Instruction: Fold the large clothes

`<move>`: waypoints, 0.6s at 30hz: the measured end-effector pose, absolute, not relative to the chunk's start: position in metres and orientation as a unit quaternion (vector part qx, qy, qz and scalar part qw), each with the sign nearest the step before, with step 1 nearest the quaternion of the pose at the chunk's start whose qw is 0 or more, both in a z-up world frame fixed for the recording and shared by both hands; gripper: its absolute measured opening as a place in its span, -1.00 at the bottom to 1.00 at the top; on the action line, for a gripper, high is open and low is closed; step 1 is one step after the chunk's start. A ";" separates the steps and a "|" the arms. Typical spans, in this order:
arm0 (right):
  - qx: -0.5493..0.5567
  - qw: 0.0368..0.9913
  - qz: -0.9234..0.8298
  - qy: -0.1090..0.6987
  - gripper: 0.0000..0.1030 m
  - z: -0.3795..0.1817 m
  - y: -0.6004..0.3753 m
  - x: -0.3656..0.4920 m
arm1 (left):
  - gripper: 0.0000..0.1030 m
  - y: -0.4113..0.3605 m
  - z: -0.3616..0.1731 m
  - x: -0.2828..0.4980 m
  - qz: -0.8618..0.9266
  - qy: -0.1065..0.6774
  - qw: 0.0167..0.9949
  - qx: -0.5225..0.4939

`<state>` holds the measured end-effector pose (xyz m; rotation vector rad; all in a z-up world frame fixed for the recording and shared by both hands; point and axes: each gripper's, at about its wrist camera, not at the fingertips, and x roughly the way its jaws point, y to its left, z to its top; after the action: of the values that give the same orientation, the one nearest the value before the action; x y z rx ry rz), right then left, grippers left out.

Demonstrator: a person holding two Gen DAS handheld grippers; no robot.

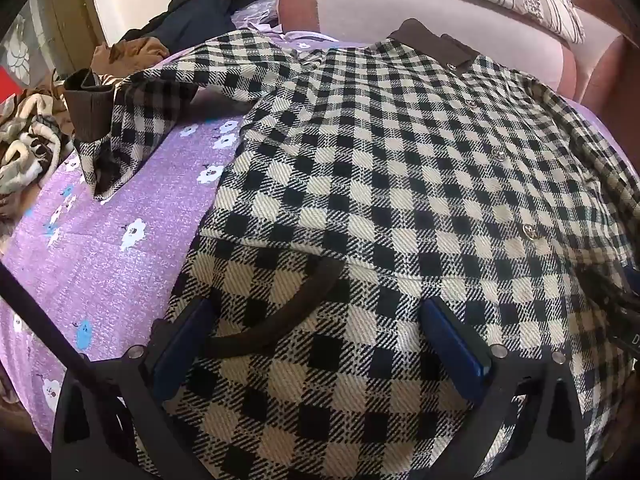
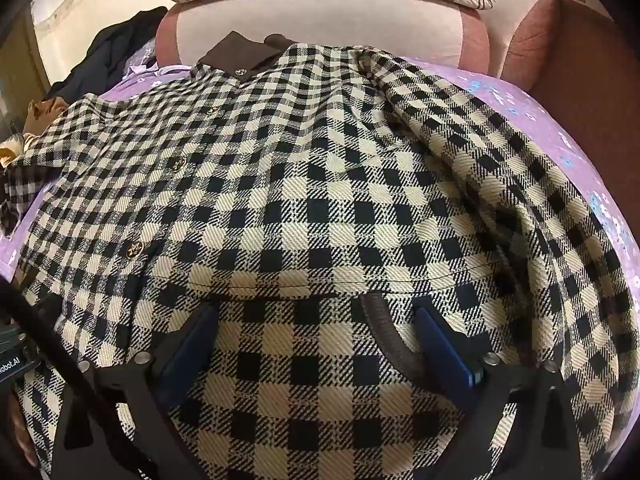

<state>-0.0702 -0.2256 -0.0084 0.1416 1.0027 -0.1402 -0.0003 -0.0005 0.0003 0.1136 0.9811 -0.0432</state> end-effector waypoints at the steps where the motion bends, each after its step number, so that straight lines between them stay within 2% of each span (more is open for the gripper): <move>1: 0.068 0.872 -0.067 0.479 0.97 -0.008 -0.226 -0.071 | 1.00 0.000 0.001 0.000 -0.021 0.471 0.880 0.054; 18: 0.081 0.873 -0.063 0.478 1.00 -0.013 -0.228 -0.068 | 1.00 -0.002 0.008 -0.008 -0.023 0.454 0.888 0.063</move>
<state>-0.0678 -0.2276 -0.0134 0.1683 0.9982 -0.1327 -0.0077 -0.0022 0.0080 0.1311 0.9437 -0.0481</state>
